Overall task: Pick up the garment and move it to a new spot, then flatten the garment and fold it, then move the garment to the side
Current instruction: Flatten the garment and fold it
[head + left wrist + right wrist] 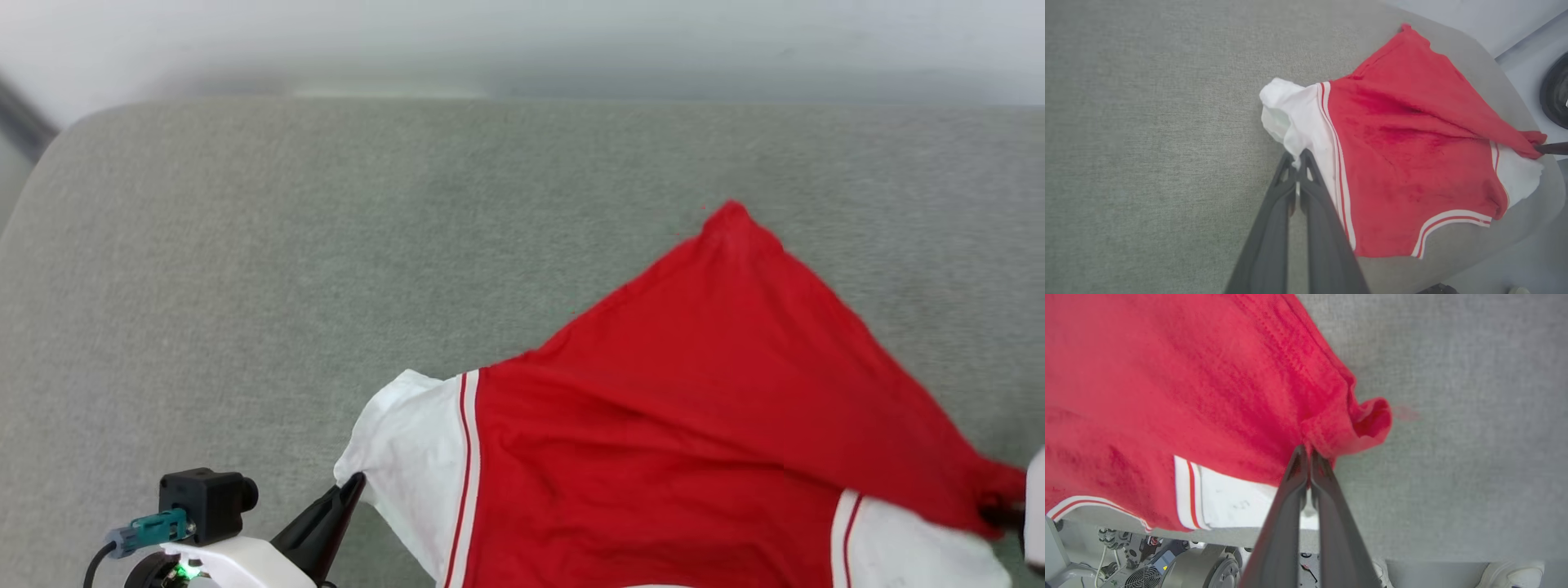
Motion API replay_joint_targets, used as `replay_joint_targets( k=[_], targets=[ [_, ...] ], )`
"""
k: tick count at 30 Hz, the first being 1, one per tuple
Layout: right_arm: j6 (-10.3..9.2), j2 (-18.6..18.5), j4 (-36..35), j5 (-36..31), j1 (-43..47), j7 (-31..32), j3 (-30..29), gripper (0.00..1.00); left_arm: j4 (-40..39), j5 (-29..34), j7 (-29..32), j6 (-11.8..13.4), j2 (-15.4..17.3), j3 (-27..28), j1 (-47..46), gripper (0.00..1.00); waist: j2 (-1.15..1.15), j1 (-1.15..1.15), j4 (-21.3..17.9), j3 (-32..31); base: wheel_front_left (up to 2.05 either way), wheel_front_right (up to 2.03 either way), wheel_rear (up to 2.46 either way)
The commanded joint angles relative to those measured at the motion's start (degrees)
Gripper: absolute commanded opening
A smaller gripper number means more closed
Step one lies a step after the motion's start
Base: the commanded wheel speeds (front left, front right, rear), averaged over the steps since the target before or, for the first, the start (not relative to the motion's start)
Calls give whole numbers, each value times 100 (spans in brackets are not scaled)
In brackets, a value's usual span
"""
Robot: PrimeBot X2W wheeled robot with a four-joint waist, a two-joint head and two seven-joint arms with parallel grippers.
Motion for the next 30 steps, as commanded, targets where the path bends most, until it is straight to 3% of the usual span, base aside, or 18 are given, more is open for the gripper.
replay_joint_targets(
  k=[1, 12, 13, 14, 15, 24, 30],
  targets=[
    [-2, 45, -92, 40, 250, -43, -14, 0, 17, -34, -43, 40, -65, 30, 76, 0, 0, 1, -214, -215, 0, 0, 0],
    [-2, 319, -319, 130, 1324, -236, 97, 0, 88, 17, -152, 107, -184, -22, 26, 0, 0, 1, -362, -359, 0, 0, 0],
    [-2, 301, -331, 136, 1317, -292, 126, 5, 76, 21, -151, 112, -188, -29, 18, 0, 0, 1, -362, -356, 0, 0, 0],
    [-2, 274, -354, 157, 1268, -348, 150, 73, 60, 24, -147, 114, -189, -31, 9, 0, 0, 1, -359, -352, 0, 0, 0],
    [-2, 250, -371, 191, 1207, -402, 163, 100, 46, 19, -142, 118, -185, -36, 2, 0, 0, 1, -355, -349, 0, 0, 0],
    [-2, -158, -916, 614, 385, -348, 249, 100, -145, 76, -127, 148, -117, -38, -16, 0, 0, 1, -179, -256, 0, 0, 0],
    [-2, -157, -1176, 532, -584, -185, 491, 100, -296, 142, -127, 116, -125, -104, -182, 0, 0, 1, 54, 63, 0, 0, 0]
  ],
)
